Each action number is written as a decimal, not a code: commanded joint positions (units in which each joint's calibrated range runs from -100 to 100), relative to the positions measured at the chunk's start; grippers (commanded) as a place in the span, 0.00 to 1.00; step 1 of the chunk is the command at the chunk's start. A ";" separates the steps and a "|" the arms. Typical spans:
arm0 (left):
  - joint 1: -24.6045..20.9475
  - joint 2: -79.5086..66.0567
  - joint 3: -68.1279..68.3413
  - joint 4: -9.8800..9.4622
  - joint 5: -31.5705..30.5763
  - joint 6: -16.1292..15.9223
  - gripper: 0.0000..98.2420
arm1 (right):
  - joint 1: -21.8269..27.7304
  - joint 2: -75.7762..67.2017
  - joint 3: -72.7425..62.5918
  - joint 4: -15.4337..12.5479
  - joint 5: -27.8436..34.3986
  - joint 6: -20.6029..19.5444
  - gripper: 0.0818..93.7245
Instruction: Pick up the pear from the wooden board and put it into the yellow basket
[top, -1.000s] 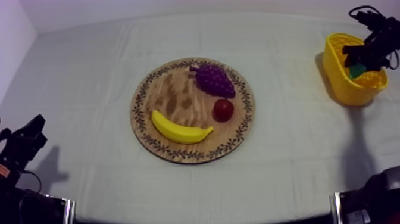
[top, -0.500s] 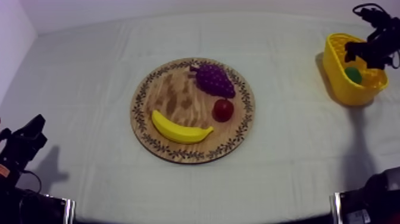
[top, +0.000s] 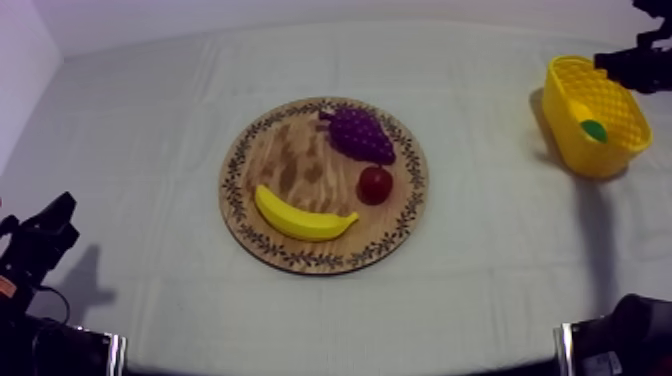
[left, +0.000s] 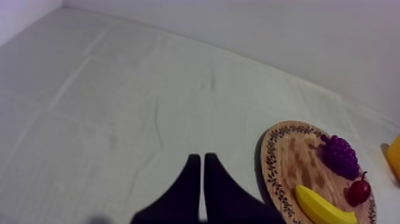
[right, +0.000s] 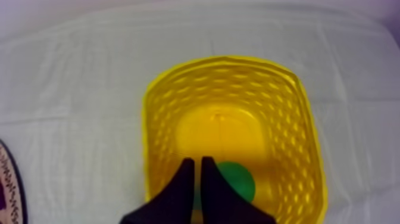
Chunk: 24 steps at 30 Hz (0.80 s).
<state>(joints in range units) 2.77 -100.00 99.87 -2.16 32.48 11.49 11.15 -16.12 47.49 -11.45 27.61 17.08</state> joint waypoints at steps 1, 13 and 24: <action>0.01 0.00 0.02 -0.02 0.01 0.01 0.00 | -0.33 -14.96 6.83 -0.61 -0.13 0.54 0.00; 0.01 0.00 0.02 -0.02 0.01 -0.02 0.00 | -5.86 -50.28 34.08 1.95 -0.30 0.04 0.00; 0.01 0.00 0.02 -0.02 0.01 -0.01 0.00 | -5.99 -74.14 47.64 -0.01 8.77 2.91 0.00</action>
<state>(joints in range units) 2.77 -100.00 99.87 -2.16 32.48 11.48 5.12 -83.37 94.22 -11.85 34.43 20.92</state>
